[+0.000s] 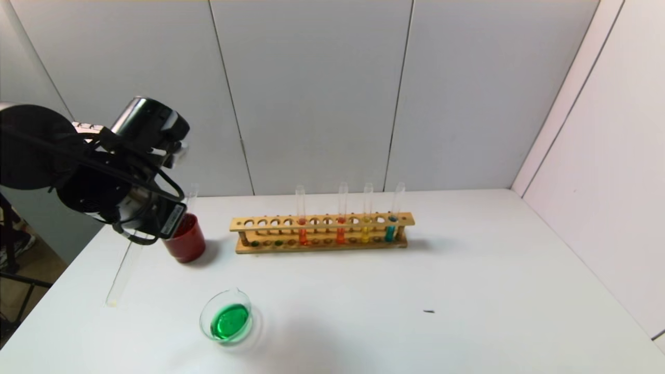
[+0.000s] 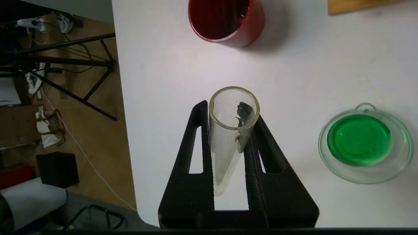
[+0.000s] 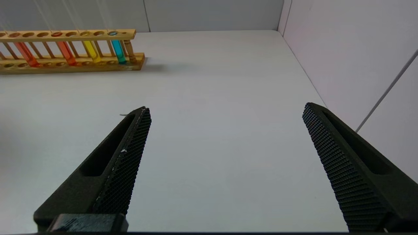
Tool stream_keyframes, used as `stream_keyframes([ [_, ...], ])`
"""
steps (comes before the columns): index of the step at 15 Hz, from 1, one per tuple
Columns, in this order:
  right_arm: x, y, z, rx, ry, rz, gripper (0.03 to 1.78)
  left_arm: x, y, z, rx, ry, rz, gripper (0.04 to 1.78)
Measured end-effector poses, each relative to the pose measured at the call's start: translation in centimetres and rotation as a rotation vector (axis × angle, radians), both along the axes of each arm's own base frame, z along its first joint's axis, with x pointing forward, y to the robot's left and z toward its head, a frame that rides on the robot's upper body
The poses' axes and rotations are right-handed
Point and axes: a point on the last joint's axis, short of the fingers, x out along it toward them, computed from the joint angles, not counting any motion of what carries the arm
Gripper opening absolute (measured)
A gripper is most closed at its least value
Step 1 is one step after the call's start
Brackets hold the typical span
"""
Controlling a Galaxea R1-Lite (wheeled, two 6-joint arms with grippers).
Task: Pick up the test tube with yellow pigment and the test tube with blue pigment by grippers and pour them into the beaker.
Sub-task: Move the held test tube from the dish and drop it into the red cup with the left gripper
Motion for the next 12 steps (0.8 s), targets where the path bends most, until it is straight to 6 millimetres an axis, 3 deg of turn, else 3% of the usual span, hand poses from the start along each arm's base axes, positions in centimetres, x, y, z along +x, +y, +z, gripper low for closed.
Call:
stream_keyframes([
  [7,0.0,0.0,0.0,0.0,0.0,0.0,1.7,5.1,2.1,0.7,-0.069,-0.203,0.094,0.32],
  [12,0.0,0.0,0.0,0.0,0.0,0.0,1.7,8.4,2.5,1.3,-0.081,-0.269,0.134,0.32],
])
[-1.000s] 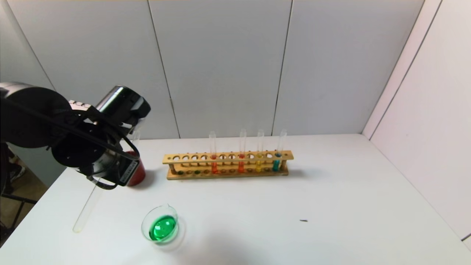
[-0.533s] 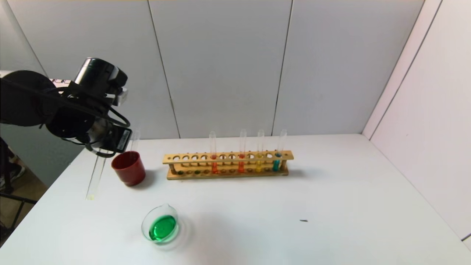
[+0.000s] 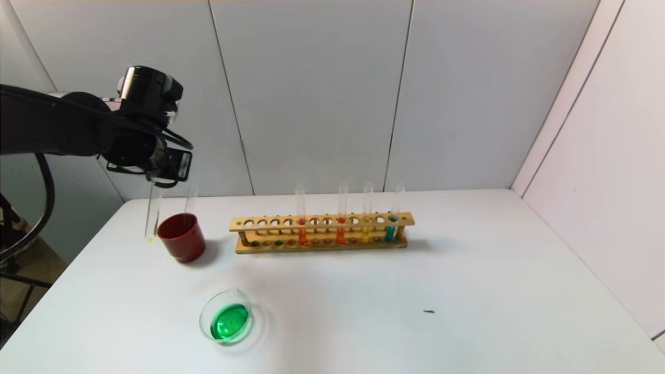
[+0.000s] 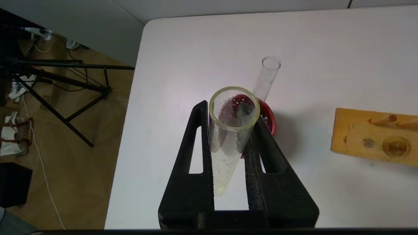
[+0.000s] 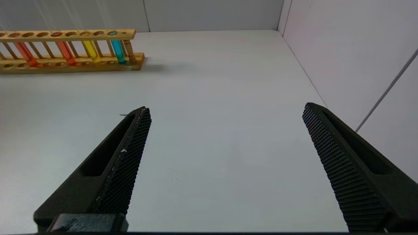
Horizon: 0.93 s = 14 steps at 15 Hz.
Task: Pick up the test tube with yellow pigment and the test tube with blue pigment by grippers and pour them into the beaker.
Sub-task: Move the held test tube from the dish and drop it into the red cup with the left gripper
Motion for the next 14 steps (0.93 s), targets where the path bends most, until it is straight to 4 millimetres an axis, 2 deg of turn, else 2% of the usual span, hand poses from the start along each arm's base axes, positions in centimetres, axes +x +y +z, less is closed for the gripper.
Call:
stream_keyframes([
  [5,0.0,0.0,0.0,0.0,-0.001,0.0,1.7,3.2,-0.3,0.3,-0.006,-0.064,0.004,0.32],
  [9,0.0,0.0,0.0,0.0,0.0,0.0,1.7,4.6,-0.4,-0.8,-0.006,-0.054,0.009,0.32],
  [14,0.0,0.0,0.0,0.0,0.0,0.0,1.7,5.8,0.4,-2.5,-0.018,-0.088,0.034,0.32],
])
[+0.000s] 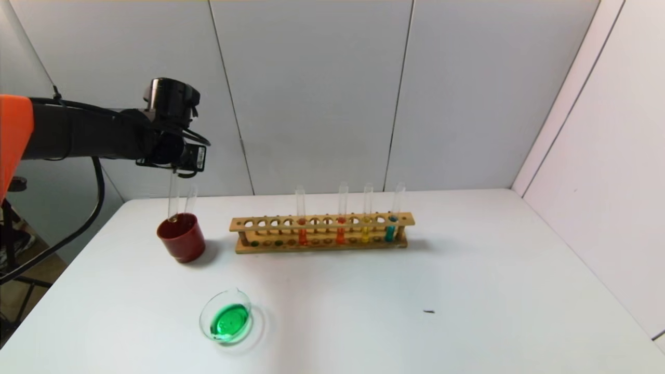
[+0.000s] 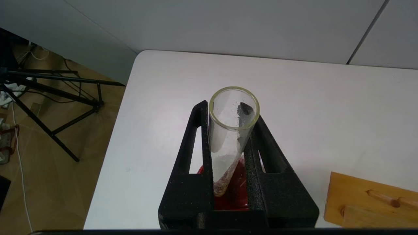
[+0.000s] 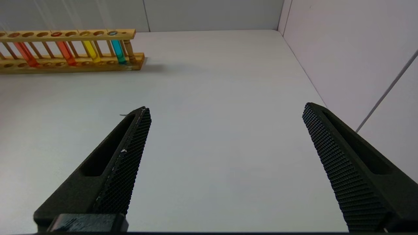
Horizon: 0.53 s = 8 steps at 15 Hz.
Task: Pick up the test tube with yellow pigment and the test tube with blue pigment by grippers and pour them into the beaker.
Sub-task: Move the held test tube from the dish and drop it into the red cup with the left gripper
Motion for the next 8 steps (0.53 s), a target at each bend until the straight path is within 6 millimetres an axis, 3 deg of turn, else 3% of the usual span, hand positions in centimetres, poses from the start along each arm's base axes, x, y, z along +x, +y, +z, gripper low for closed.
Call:
stream_keyframes([
  [8,0.0,0.0,0.0,0.0,0.0,0.0,1.7,-0.9,0.7,-4.4,0.004,0.013,0.001,0.32],
])
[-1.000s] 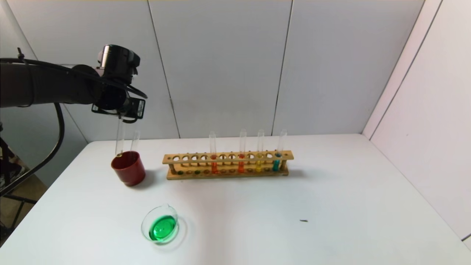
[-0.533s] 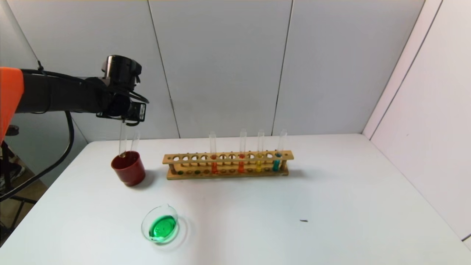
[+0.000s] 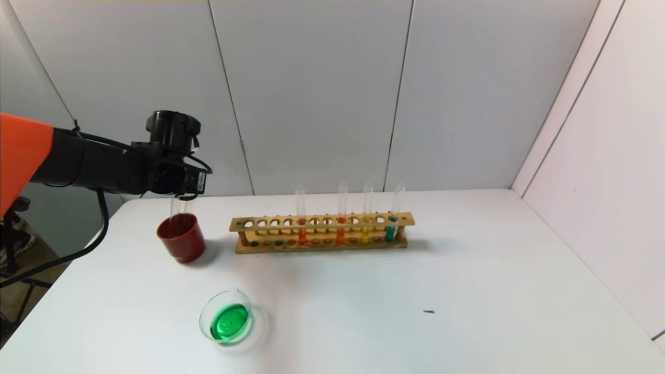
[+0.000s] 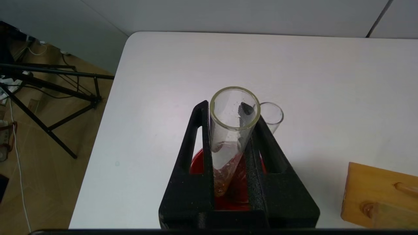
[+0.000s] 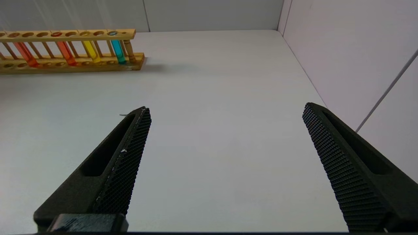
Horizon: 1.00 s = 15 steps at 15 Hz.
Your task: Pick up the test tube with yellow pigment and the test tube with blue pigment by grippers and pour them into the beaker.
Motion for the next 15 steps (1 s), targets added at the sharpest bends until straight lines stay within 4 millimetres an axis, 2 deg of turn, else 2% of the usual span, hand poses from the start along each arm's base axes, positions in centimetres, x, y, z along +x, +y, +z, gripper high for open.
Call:
stream_keyframes([
  [4,0.0,0.0,0.0,0.0,0.0,0.0,1.7,-1.4,0.2,-0.7,-0.006,0.006,-0.009,0.33],
  [7,0.0,0.0,0.0,0.0,0.0,0.0,1.7,-2.2,0.3,-0.3,0.003,-0.018,-0.023,0.49],
  [9,0.0,0.0,0.0,0.0,0.0,0.0,1.7,-2.6,0.3,-0.2,0.003,-0.014,-0.026,0.74],
  [12,0.0,0.0,0.0,0.0,0.0,0.0,1.7,-2.9,0.3,-0.3,0.0,-0.014,-0.025,1.27],
  [15,0.0,0.0,0.0,0.0,0.0,0.0,1.7,-3.5,0.3,0.7,0.0,-0.038,-0.03,1.62],
])
